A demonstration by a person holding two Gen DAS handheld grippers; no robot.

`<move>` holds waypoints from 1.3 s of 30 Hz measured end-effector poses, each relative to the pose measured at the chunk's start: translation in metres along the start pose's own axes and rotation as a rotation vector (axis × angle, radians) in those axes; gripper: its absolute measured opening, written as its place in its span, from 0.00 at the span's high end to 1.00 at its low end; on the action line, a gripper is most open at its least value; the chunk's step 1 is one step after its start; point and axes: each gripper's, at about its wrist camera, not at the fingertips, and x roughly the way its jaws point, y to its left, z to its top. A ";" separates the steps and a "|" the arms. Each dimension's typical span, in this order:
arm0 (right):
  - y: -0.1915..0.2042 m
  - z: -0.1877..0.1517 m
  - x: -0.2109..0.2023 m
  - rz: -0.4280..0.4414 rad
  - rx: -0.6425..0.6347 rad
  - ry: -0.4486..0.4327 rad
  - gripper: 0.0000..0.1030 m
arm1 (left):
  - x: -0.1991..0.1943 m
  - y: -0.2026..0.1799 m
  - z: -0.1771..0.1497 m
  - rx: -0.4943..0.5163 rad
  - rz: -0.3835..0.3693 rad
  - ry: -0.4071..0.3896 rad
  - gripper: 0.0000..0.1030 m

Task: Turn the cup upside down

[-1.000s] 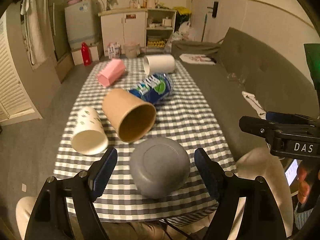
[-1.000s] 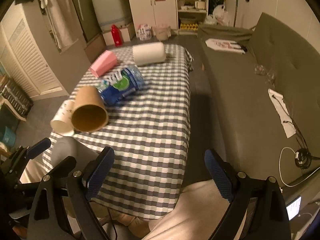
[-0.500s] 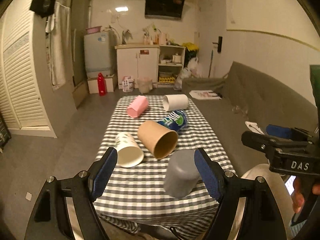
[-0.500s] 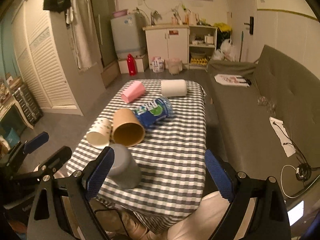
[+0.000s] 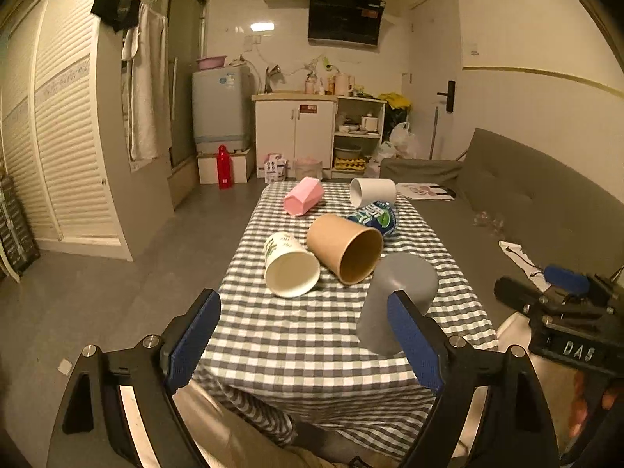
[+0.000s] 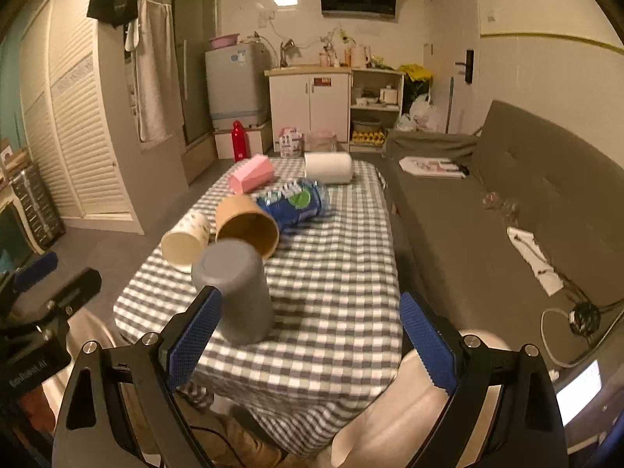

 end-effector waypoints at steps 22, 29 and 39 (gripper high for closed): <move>0.007 -0.006 0.001 -0.016 -0.025 0.010 0.00 | 0.010 0.002 -0.008 -0.007 0.019 0.046 0.02; 0.007 -0.006 0.001 -0.016 -0.025 0.011 0.00 | 0.011 0.005 -0.009 -0.010 0.023 0.049 0.02; 0.006 -0.006 0.002 -0.020 -0.021 0.021 0.00 | 0.010 0.006 -0.010 -0.015 0.032 0.047 0.00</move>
